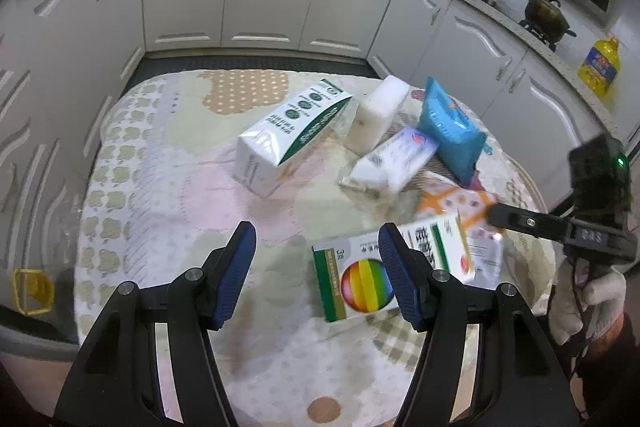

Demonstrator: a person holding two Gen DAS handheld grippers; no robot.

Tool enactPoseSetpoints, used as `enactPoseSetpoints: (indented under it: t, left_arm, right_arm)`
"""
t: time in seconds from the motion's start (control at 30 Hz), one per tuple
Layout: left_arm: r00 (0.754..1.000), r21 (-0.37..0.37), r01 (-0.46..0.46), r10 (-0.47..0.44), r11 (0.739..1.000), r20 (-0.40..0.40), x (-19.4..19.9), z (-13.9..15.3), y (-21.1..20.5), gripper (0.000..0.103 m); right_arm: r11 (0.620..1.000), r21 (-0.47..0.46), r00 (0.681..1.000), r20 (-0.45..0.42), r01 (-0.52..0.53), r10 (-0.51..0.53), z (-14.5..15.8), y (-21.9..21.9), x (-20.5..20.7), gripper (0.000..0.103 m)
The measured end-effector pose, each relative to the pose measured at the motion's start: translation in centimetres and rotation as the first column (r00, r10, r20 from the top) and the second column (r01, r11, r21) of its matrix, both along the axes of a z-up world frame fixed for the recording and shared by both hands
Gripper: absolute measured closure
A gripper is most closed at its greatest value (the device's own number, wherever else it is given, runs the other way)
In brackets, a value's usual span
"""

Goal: Collect trash
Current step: 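Grasp the orange-white snack wrapper with the right tool, then hold the snack wrapper in the right tool while the left tool approaches the rainbow medicine box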

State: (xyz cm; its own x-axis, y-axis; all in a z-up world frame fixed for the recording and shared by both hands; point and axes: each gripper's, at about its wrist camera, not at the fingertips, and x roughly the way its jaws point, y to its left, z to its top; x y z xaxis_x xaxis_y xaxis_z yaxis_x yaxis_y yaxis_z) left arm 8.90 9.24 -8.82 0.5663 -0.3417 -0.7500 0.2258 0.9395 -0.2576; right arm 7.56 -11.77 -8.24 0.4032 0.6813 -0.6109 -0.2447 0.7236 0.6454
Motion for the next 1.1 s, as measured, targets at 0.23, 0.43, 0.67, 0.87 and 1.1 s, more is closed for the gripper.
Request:
enactPoseSetpoints:
  t: [0.23,0.43,0.67,0.87,1.1]
  left_arm:
    - [0.998,-0.009,0.059,-0.059,0.998,-0.012,0.7,-0.6,-1.8,0.040]
    - [0.997,0.022,0.074,-0.074,0.997,-0.028,0.6,-0.6,-3.3,0.040]
    - [0.996,0.048,0.062,-0.059,0.997,-0.060,2.3,-1.7,-4.0,0.040]
    - [0.990,0.011,0.073,-0.071,0.997,-0.122,1.7,-3.0,-3.6,0.040]
    - [0.981,-0.002,0.122,-0.121,0.993,-0.150,-2.3,-3.1,-2.7,0.040]
  right_arm:
    - [0.973,-0.191,0.992,0.049,0.127,-0.120,1.5,-7.1,-2.4,0.073]
    - [0.963,-0.191,0.982,0.049,0.188,-0.182,1.9,-10.0,-2.9,0.073]
    - [0.969,-0.187,0.987,0.039,0.163,-0.159,1.2,-9.0,-2.9,0.073]
    - [0.971,-0.179,0.987,0.035,0.160,-0.156,1.1,-9.4,-3.0,0.073]
    - [0.971,-0.176,0.987,0.028,0.161,-0.158,0.7,-9.2,-2.9,0.073]
